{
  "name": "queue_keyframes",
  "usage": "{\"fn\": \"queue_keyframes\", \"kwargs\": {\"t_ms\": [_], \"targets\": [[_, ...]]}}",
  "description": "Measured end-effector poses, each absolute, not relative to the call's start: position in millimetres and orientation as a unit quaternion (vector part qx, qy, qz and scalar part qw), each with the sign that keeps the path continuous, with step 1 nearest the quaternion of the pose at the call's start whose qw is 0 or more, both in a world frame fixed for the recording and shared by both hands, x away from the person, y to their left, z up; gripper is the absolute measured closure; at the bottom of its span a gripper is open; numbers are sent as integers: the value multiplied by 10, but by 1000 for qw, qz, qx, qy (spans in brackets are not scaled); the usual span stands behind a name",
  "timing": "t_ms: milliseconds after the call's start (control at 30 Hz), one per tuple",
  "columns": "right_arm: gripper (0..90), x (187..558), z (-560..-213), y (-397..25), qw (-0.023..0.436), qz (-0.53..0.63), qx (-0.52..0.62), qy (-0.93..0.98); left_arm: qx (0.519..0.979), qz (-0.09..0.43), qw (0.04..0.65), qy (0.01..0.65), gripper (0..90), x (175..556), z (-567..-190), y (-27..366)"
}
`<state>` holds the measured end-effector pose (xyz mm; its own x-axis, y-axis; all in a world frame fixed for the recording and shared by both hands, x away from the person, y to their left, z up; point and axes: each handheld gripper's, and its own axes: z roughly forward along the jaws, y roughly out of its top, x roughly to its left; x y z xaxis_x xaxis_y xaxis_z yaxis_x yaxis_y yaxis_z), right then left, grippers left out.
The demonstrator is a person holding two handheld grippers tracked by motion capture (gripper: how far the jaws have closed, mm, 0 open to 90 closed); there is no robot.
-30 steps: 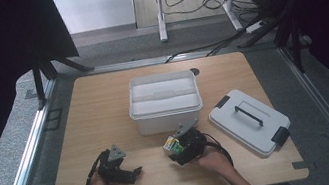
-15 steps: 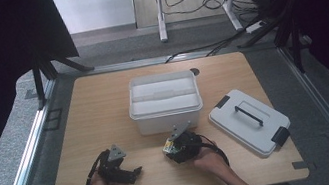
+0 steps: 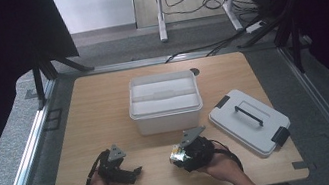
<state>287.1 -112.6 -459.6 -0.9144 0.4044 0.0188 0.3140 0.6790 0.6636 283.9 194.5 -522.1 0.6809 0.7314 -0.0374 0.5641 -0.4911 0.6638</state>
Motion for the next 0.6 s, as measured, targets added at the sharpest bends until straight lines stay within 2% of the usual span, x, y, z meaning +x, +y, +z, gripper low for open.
{"fn": "queue_keyframes", "kwargs": {"t_ms": [600], "targets": [[445, 2422, -4772, -1494, 79, 352, 191, 913, 854, 126, 333, 380, 0, 2838, -5221, 1946]]}}
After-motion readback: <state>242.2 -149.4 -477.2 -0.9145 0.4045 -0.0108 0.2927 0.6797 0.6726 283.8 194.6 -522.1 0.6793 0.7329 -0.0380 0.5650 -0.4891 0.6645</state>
